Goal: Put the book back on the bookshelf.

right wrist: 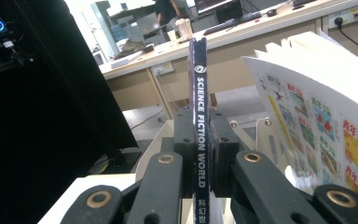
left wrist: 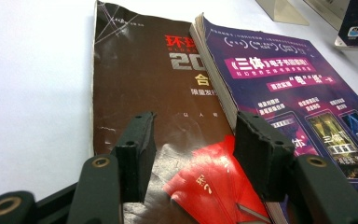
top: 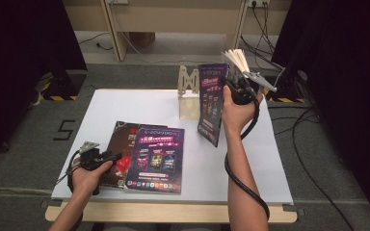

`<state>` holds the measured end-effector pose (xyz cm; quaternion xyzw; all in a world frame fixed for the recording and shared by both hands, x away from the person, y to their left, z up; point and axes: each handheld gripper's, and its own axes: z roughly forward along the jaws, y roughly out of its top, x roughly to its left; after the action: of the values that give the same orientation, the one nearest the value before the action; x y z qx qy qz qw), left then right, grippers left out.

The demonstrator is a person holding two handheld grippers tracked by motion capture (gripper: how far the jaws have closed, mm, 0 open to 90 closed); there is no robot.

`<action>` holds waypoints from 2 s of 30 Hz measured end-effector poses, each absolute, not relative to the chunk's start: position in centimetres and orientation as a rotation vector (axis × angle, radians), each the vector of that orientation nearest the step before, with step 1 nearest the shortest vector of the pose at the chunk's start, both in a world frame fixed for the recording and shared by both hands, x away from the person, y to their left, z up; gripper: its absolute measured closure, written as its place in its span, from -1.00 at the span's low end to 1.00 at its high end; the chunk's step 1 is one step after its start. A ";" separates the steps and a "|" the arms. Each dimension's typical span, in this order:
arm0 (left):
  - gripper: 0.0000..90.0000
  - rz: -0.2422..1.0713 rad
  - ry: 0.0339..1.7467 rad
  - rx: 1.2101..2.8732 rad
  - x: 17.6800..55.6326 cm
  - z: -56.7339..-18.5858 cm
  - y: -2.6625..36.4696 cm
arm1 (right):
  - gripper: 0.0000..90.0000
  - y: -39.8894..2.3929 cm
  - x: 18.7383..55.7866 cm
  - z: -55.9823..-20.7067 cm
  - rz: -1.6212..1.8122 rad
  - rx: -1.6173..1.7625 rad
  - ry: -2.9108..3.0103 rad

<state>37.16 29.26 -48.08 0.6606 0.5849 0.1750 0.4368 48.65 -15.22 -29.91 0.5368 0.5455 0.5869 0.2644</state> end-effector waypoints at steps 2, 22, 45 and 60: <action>0.06 0.438 1.454 1.646 37.2 -48.1 29.3 | 0.88 -15.3 48.7 -29.9 1.587 1.450 1.467; 0.06 0.441 1.458 1.634 37.2 -48.0 29.6 | 0.88 -13.8 50.4 -29.6 1.548 1.411 1.447; 0.06 0.440 1.458 1.636 37.3 -48.1 29.6 | 0.88 -13.3 53.3 -29.7 1.504 1.415 1.399; 0.06 0.440 1.456 1.652 37.3 -48.4 29.5 | 0.87 -13.0 54.5 -31.0 1.439 1.381 1.337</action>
<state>37.31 29.45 -48.43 0.6629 0.5845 0.1767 0.4332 54.50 -12.96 -31.02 0.5361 0.5192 0.5587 0.3618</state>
